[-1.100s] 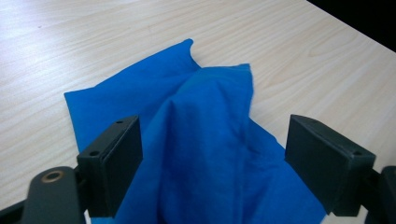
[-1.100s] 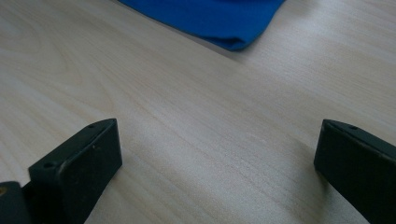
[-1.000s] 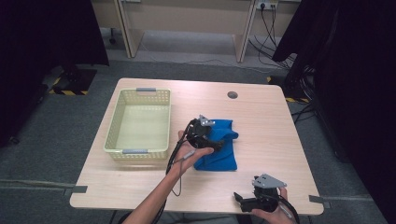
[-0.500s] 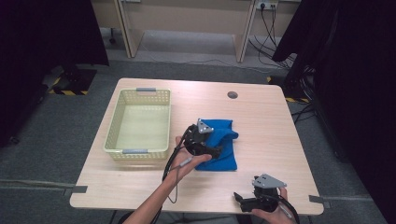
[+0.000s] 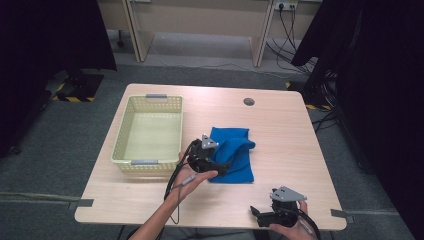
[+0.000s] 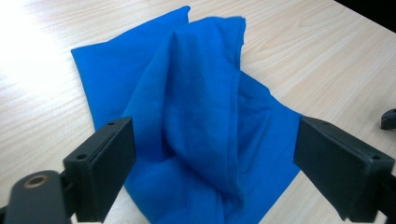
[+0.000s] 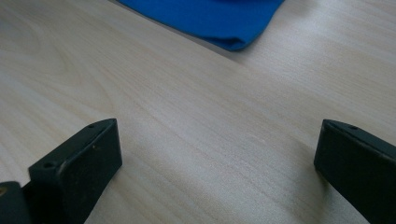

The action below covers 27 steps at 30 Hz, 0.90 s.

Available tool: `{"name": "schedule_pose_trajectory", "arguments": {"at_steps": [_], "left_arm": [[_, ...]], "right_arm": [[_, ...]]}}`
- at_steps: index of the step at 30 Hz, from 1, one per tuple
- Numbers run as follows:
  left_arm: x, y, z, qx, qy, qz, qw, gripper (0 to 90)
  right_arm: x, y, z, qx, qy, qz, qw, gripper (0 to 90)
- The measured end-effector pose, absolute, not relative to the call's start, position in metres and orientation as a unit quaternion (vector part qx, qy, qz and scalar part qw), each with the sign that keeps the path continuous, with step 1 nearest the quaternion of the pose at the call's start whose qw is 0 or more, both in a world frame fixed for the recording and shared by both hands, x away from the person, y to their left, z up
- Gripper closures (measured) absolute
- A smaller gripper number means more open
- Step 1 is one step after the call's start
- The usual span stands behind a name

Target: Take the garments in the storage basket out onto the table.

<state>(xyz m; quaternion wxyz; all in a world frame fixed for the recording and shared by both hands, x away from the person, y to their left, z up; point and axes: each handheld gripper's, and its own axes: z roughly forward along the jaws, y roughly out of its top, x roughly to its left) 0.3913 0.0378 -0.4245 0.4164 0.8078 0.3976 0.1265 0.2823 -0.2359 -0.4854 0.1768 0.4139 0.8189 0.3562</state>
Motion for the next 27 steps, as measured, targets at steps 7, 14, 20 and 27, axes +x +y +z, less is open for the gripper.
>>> {"name": "schedule_pose_trajectory", "arguments": {"at_steps": [7,14,20,27], "left_arm": [[0.385,0.040,-0.428,0.812,0.385,0.134,0.418,9.0],[0.380,0.048,-0.431,0.812,0.382,0.132,0.420,7.5],[0.374,0.057,-0.437,0.810,0.387,0.131,0.421,7.5],[0.367,0.065,-0.444,0.812,0.387,0.129,0.418,8.2]], "right_arm": [[0.282,-0.236,-0.485,0.414,0.819,0.356,0.177,1.2],[0.282,-0.236,-0.485,0.414,0.819,0.356,0.177,1.2],[0.282,-0.236,-0.485,0.414,0.819,0.356,0.177,1.1],[0.282,-0.235,-0.485,0.415,0.819,0.355,0.177,1.2]]}}
